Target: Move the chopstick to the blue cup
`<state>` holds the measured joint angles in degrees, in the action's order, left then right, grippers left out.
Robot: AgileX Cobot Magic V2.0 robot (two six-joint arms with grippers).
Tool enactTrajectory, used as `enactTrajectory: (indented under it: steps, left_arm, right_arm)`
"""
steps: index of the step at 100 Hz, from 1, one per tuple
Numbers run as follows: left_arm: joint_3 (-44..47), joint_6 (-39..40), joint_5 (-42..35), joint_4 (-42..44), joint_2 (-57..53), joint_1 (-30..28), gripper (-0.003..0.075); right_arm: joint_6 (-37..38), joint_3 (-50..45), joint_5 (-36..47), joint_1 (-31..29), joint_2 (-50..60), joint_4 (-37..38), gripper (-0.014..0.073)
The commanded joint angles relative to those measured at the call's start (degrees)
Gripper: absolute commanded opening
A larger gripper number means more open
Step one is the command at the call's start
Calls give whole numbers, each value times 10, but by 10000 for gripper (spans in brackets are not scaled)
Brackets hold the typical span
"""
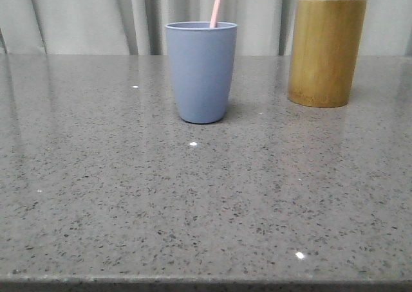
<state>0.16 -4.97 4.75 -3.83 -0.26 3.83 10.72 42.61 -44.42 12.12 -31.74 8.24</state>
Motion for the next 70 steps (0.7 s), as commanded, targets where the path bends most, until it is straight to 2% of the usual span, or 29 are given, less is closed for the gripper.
enactTrajectory:
  steps: [1,16,35,42,62,70]
  left_arm:
    - [4,2,-47,0,-20,-2,-19]
    - [4,2,-47,0,-20,-2,-19]
    - [4,2,-47,0,-20,-2,-19]
    - [4,2,-47,0,-20,-2,-19]
    - [4,2,-47,0,-20,-2,-19]
    - [4,2,-47,0,-19,-2,-19]
  right_arm:
    - [-3,7,51,-2,6,28,-67]
    - [-3,-54,107,-2,66,36,-67]
    - [-4,-209,283,-2,169,30,-67]
    - [-6,-268,323,-2,214,17,-67]
    - [-24,-378,330,-26,337,-31,-67]
    - [-24,-404,349,-35,330,-32,-67]
